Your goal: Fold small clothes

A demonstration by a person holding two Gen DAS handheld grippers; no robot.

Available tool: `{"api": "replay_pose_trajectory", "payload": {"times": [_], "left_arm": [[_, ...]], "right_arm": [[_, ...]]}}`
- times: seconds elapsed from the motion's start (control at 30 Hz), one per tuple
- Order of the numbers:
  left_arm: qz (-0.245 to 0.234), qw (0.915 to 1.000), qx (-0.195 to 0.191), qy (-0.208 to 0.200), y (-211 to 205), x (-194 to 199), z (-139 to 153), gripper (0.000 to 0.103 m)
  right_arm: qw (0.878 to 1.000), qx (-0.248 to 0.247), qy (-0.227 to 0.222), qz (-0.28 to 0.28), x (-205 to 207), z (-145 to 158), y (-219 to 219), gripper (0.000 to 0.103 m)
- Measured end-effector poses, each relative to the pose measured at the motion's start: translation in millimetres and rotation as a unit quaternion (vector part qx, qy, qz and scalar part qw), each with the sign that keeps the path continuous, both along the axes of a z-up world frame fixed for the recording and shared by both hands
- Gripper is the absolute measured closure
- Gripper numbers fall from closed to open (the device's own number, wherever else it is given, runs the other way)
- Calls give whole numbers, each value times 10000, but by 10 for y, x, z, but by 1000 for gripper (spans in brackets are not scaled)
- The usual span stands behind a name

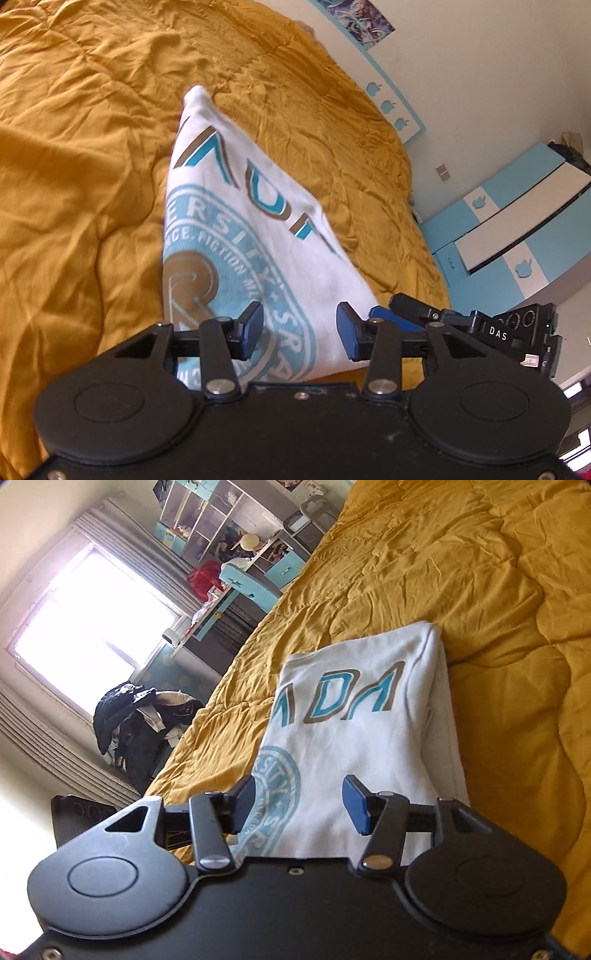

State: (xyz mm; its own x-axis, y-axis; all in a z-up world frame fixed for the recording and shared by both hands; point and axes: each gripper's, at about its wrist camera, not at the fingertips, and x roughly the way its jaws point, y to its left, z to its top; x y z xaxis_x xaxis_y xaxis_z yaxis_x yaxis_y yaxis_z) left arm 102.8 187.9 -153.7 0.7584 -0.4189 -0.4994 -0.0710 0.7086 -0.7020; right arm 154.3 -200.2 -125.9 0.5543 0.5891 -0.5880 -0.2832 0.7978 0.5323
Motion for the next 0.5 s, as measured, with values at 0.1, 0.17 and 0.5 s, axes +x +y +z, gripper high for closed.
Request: {"api": "replay_pose_trajectory", "payload": {"times": [0.1, 0.17, 0.5], "left_arm": [[3, 9999, 103, 8, -44, -40, -180, 54], [53, 9998, 206, 30, -77, -28, -276, 54], [499, 9895, 1159, 701, -335, -8, 229, 49]], "right_arm": [[9989, -406, 177, -126, 29, -169, -59, 49], [9983, -399, 410, -123, 75, -356, -117, 52], [9962, -486, 264, -680, -117, -105, -54, 47]]}}
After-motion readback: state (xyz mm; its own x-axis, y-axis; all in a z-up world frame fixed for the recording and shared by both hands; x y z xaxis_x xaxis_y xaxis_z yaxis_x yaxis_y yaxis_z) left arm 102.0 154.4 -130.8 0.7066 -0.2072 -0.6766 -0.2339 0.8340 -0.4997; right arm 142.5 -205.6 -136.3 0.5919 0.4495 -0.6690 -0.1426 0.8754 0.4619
